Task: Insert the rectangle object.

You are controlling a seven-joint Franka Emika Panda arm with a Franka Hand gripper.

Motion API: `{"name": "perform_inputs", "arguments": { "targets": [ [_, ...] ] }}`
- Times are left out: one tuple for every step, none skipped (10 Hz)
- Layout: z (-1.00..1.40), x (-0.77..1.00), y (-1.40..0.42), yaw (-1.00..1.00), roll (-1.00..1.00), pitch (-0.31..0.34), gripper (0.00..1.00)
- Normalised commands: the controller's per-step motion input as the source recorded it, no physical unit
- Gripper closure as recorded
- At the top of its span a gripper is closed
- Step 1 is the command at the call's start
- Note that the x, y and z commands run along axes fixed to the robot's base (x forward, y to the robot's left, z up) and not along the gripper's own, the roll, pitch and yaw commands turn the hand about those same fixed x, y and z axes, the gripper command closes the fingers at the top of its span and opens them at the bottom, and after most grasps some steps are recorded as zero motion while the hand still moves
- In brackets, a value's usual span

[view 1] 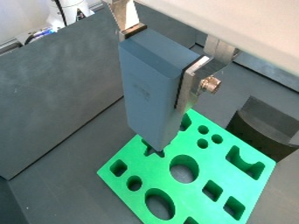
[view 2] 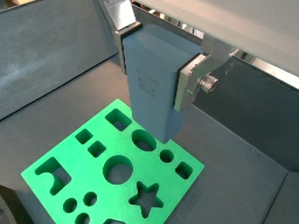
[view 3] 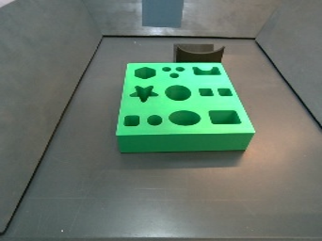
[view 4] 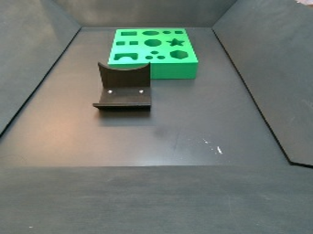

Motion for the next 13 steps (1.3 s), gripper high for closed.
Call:
{"name": "perform_inputs", "arguments": {
  "targets": [
    [-1.00, 0.94, -0.38, -0.05, 0.00, -0.103, 1.00],
    [-0.97, 1.00, -0.23, 0.00, -0.04, -0.089, 1.00],
    [-0.93, 1.00, -0.17, 0.00, -0.07, -0.091, 1.00],
    [-0.90, 1.00, -0.12, 0.00, -0.06, -0.084, 1.00],
    [-0.75, 1.00, 0.00, 0.00, -0.01, -0.044, 1.00],
    [-0.51, 1.00, 0.04, 0.00, 0.07, 0.000, 1.00],
    [-0.29, 1.00, 0.00, 0.00, 0.32, 0.083, 1.00],
    [-0.22, 1.00, 0.00, 0.00, 0.46, 0.161, 1.00],
    [-0.17, 0.91, -0.03, 0.00, 0.44, 0.221, 1.00],
    [-0.17, 0.90, -0.07, 0.00, 0.44, 0.220, 1.00],
    [-0.38, 1.00, -0.19, 0.00, 0.36, 0.089, 1.00],
    [-0.49, 1.00, -0.21, 0.00, 0.00, -0.027, 1.00],
    [-0.51, 1.00, -0.23, 0.00, 0.00, -0.057, 1.00]
  ]
}}
